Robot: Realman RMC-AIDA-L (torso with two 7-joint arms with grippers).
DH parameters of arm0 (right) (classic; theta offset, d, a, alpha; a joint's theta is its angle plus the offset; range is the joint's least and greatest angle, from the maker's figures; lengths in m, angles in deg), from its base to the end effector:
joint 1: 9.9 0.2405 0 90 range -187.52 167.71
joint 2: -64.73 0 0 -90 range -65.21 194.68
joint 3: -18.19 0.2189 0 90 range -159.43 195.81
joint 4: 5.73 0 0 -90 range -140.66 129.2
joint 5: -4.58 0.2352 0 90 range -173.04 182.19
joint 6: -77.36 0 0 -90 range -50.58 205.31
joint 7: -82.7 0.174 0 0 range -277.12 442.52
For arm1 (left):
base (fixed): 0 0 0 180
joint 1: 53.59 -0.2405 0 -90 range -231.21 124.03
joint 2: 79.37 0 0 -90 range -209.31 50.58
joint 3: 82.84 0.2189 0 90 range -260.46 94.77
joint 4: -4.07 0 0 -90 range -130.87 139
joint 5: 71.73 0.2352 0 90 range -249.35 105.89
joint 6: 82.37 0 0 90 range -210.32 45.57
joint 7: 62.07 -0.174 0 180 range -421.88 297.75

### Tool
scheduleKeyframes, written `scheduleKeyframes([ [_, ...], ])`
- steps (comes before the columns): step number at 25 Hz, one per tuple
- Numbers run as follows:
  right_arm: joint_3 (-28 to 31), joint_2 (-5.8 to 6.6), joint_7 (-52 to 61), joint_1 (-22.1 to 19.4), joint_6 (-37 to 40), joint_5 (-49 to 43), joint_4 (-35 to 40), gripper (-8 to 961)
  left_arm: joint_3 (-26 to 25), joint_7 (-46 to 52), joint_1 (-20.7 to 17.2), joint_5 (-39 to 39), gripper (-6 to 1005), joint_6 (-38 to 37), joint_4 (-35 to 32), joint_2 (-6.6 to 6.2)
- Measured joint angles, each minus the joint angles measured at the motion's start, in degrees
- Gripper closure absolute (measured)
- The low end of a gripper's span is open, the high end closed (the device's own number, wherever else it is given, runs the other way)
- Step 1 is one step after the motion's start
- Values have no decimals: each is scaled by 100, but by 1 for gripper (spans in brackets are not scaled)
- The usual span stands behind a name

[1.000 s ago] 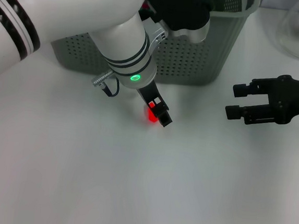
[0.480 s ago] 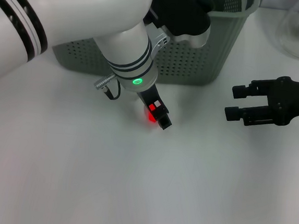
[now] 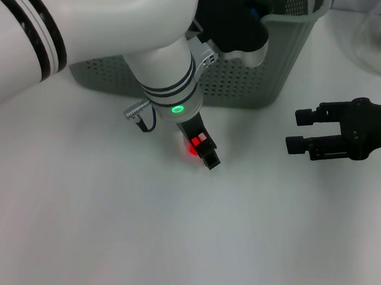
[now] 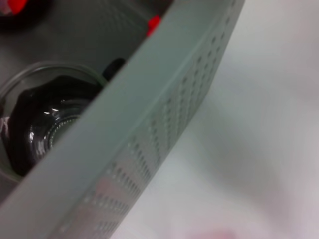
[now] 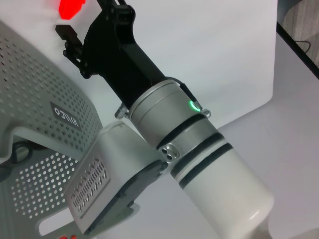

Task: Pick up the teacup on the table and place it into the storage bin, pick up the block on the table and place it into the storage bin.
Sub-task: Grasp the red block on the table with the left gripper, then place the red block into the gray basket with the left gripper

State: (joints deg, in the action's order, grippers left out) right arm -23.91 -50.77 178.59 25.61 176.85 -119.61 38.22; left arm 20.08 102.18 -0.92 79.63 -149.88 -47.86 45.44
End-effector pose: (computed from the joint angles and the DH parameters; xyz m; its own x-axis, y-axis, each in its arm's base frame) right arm 0.2151 0.3438 0.0170 0.8276 -0.4718 -0.3041 -0.4857 -0.8735 0.0335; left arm -0.1163 0.3661 -0.1434 0.7495 0.5689 -0.3386 0.3911 -0.7932 -0.4668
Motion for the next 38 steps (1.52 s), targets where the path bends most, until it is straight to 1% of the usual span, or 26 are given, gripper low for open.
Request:
scheduleKeyframes([
  [12,1,2,1,8,0,0,2,173,231,157,97,-10,119,100,87,0],
  [18,9,1,0,16,0,0,9,173,237,207,169,11,291,95,163,0],
  [23,9,1,5,15,0,1,22,173,233,213,221,-18,528,14,201,0],
  [25,10,1,2,9,1,5,23,173,235,229,178,-12,539,-36,59,0],
  [27,9,2,-1,3,0,6,23,173,235,254,72,9,550,-120,-167,0],
  [31,8,14,-23,-3,0,4,12,173,167,274,-257,108,572,-465,-779,-2],
  [33,4,23,-28,-16,2,4,11,173,53,269,-511,154,583,-698,-1151,-11],
  [35,4,35,-30,-44,25,1,31,173,-150,210,-853,155,589,-919,-1581,-26],
  [36,11,44,-32,-57,44,1,43,173,-372,90,-1155,136,590,-1124,-1959,-32],
  [37,26,63,-33,-67,80,1,52,173,-550,-8,-1366,120,590,-1255,-2234,-34],
  [38,37,80,-33,-75,113,1,54,173,-673,-96,-1495,71,590,-1362,-2421,-31],
])
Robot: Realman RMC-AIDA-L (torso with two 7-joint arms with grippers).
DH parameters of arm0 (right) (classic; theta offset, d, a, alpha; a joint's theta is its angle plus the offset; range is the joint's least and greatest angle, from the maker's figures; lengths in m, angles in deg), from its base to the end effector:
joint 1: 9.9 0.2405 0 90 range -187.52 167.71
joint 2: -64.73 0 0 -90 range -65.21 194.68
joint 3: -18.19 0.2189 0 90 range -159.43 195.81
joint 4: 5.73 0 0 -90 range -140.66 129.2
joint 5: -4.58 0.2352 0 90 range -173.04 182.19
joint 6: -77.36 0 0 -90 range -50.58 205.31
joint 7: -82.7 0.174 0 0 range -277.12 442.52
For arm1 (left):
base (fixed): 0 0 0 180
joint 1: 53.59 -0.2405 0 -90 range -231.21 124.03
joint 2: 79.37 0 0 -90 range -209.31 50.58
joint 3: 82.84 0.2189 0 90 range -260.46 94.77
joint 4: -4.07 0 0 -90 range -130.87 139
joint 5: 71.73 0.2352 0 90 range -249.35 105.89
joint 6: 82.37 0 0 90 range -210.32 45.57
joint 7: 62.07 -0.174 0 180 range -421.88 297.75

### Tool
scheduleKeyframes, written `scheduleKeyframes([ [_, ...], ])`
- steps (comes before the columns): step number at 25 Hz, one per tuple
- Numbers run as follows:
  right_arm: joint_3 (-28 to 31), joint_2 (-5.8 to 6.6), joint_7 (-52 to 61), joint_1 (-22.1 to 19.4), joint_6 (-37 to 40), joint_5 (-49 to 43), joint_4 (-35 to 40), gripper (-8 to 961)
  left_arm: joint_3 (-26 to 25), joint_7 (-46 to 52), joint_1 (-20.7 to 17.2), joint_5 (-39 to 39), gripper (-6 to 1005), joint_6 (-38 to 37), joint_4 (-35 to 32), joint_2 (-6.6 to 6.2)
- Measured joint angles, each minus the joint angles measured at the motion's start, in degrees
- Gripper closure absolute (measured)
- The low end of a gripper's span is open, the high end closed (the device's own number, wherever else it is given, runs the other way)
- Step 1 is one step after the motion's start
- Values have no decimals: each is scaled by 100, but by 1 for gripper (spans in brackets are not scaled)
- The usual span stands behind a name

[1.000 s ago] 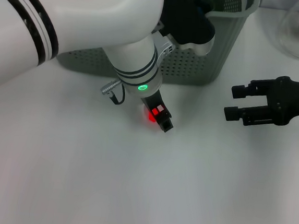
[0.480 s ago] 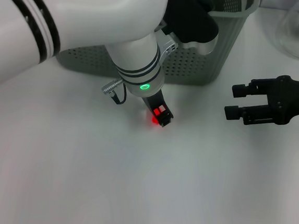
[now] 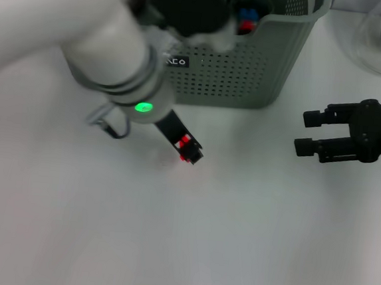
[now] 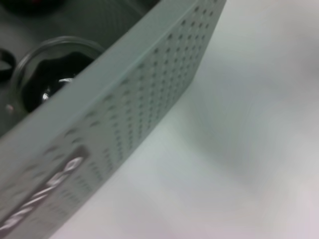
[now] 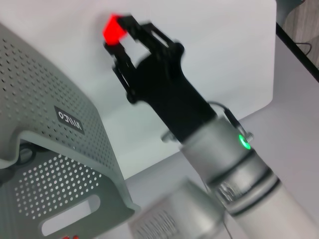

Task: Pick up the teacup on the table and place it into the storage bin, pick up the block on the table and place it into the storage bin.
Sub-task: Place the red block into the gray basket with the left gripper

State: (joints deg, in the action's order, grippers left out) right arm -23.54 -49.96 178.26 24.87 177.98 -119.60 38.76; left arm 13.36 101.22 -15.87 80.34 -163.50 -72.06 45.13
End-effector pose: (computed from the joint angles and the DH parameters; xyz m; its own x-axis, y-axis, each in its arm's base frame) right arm 0.2201 0.3412 0.0249 0.8300 -0.4695 -0.3013 -0.4845 -0.8744 0.0278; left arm -0.1061 0.3450 -0.0880 0.7350 0.6408 -0.2216 0.5158 -0.7406 -0.4308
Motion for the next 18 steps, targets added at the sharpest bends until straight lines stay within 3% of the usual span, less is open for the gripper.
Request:
scheduleKeyframes([
  [4,32,56,0,-63,119,20,0,173,-848,-556,-653,-612,590,-590,-1062,8],
  [6,39,80,-4,-105,135,25,-1,173,-1629,-1083,-912,-1561,590,-902,-1580,6],
  [9,58,107,-9,-167,132,27,-22,173,-2586,-1671,-981,-2783,589,-1010,-1686,-8],
  [11,116,112,-13,-201,119,29,-28,173,-3325,-2156,-834,-3529,589,-901,-1435,-23],
  [14,236,114,-14,-218,116,33,-41,173,-3838,-2507,-279,-3715,590,-290,-863,-55],
  [15,258,114,-15,-219,114,33,-45,173,-3837,-2512,-237,-3680,590,-213,-826,-59],
  [18,311,107,-16,-224,102,33,-52,173,-3765,-2425,358,-3022,590,545,-338,-115],
])
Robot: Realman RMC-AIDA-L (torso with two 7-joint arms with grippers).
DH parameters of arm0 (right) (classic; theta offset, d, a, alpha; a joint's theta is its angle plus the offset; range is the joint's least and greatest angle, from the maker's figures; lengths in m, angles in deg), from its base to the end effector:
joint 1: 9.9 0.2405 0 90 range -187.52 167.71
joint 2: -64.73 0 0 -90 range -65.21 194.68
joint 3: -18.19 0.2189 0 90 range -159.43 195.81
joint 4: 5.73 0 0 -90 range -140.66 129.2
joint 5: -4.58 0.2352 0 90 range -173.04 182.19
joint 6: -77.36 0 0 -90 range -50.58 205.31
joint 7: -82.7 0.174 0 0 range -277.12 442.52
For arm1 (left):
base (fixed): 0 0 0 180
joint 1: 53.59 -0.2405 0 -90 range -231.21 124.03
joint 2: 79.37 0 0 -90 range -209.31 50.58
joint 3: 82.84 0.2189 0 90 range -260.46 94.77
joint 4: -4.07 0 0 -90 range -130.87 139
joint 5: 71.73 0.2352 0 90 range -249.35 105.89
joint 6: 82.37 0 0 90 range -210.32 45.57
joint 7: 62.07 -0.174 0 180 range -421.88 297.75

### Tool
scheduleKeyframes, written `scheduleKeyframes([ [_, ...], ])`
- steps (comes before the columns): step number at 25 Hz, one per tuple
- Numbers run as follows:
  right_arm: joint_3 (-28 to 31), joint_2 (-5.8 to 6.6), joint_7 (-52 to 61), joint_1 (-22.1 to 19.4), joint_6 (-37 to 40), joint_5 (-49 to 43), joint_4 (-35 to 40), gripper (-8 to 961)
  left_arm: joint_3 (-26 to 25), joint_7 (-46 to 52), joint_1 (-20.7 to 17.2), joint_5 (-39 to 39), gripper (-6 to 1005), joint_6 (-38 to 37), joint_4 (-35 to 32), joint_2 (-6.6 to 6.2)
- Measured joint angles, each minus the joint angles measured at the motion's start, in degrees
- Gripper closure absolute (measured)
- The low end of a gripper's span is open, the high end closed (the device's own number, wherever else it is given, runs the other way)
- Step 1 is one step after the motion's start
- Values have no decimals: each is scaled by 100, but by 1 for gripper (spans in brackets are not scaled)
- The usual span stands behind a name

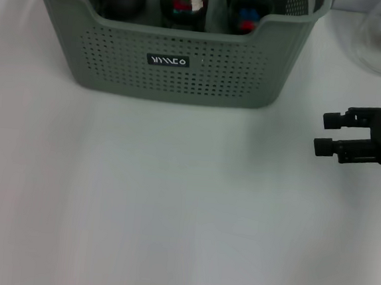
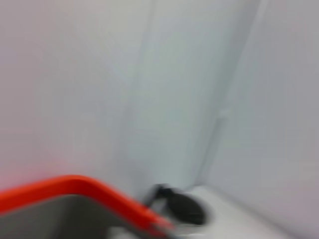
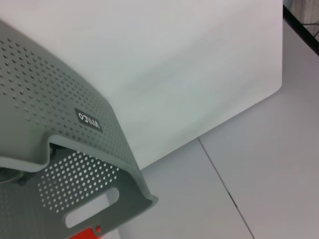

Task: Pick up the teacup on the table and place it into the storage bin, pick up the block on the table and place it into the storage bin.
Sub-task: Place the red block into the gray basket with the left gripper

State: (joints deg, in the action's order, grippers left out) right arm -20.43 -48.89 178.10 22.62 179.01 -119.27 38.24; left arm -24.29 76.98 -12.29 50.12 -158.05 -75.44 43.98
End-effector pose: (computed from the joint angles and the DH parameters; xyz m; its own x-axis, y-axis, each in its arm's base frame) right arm 0.2369 0.3344 0.0383 0.7930 -0.5051 -0.3407 -0.5332 -0.8459 0.0129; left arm -0.0348 0.4223 0.0543 0.7427 0.4301 0.5132 0.6074 -0.7553 -0.2460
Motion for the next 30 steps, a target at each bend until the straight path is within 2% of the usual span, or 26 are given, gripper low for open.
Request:
scheduleKeyframes([
  [3,12,-25,-1,-1,-49,-1,-3,174,26,246,723,1141,591,667,659,-13],
  [7,14,-63,-5,20,-128,-6,-11,174,-31,487,1480,2338,589,1399,1581,-39],
  [12,13,-91,-52,46,-136,2,-12,174,-4,1036,1932,3478,590,2167,2596,-145],
  [15,13,-91,-53,53,-137,5,-12,174,-15,1219,2114,3840,591,2512,3236,-228],
  [17,13,-91,-49,54,-140,6,-12,174,-17,1223,2132,3856,590,2550,3338,-237],
  [30,13,-90,-43,61,-187,11,-11,174,-14,1221,2077,4019,583,2513,3373,-143],
])
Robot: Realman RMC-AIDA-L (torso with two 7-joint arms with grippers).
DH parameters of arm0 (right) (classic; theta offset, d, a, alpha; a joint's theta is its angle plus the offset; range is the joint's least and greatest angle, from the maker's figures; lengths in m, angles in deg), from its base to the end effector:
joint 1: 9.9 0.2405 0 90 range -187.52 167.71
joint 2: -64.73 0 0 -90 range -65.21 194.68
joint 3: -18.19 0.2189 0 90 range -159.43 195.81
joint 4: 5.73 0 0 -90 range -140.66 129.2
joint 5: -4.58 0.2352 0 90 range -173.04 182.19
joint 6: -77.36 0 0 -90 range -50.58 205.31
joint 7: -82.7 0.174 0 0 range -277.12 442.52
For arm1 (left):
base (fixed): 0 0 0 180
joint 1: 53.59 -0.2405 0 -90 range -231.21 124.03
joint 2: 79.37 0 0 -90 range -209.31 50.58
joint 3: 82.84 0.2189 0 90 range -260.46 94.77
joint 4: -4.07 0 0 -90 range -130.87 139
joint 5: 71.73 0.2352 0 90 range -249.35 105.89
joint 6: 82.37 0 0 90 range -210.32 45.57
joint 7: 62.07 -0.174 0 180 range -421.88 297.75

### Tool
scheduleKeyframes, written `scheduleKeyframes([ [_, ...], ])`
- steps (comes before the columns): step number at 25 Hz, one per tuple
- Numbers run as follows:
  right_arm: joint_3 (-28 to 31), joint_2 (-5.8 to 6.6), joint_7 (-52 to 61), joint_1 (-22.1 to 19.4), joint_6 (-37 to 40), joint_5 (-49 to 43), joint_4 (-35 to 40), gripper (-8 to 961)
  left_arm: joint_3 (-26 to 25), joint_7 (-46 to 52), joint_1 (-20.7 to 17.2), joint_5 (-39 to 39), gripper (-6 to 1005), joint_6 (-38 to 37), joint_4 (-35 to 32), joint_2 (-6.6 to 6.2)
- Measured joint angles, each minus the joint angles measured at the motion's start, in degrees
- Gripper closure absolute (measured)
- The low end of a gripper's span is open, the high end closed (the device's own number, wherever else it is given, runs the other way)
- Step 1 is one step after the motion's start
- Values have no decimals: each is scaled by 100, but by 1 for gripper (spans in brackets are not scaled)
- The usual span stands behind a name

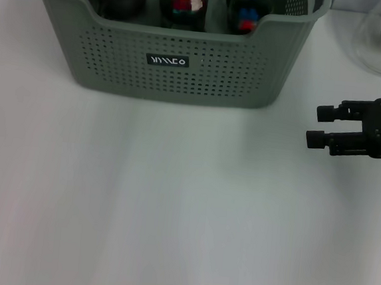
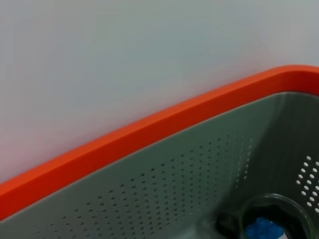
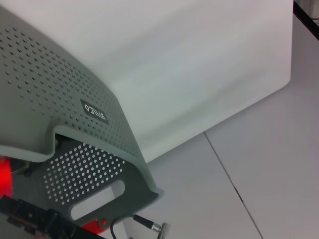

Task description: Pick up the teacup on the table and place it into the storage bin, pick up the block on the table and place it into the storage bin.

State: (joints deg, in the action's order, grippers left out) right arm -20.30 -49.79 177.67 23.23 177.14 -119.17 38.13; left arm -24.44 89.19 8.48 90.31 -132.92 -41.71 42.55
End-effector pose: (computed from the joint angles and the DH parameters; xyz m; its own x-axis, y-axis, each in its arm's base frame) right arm 0.2332 0.3403 0.0325 0.7948 -0.4935 -0.3532 -0.5292 -0.8485 -0.0052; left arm -0.0926 0.5095 -0.0106 0.7947 0.5629 0.2270 0.5482 -0.5052 -0.6665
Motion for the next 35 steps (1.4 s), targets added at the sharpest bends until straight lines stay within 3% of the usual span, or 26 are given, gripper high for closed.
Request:
scheduleKeyframes([
  [2,0,-3,-4,1,-3,0,0,174,-10,6,-29,2,582,20,-35,2],
  [5,0,-8,-16,6,-3,0,0,174,-39,8,-113,-26,486,-10,-184,2],
  [9,1,-9,-60,9,-4,1,0,174,-63,-198,-528,-633,352,-366,-958,49],
  [10,11,-9,-83,9,2,2,0,174,-63,-415,-754,-1078,316,-558,-1316,85],
  [12,55,-9,-150,11,23,8,0,174,-68,-1212,-1452,-2857,243,-1218,-2302,126],
  [13,85,-9,-192,13,32,11,0,174,-68,-1212,-1452,-2857,207,-1218,-2302,126],
  [16,147,-9,-333,17,55,24,0,174,-91,-1968,-2036,-4867,154,-1918,-2659,80],
  [18,157,-8,-418,18,74,36,0,174,-201,-2346,-2354,-5868,137,-2359,-2522,28],
  [22,164,-9,-617,-2,218,180,0,174,-512,-2840,-2795,-6574,131,-3154,-2119,74],
  [26,183,-8,-814,-46,354,385,-3,174,-644,-3414,-3132,-6601,129,-3762,-1824,114],
  [27,187,-9,-836,-49,374,410,-4,174,-758,-3908,-3318,-6600,129,-4217,-1519,108],
  [35,199,-45,-1172,-38,431,513,-218,174,-840,-5067,-3515,-6153,133,-4712,-458,7],
])
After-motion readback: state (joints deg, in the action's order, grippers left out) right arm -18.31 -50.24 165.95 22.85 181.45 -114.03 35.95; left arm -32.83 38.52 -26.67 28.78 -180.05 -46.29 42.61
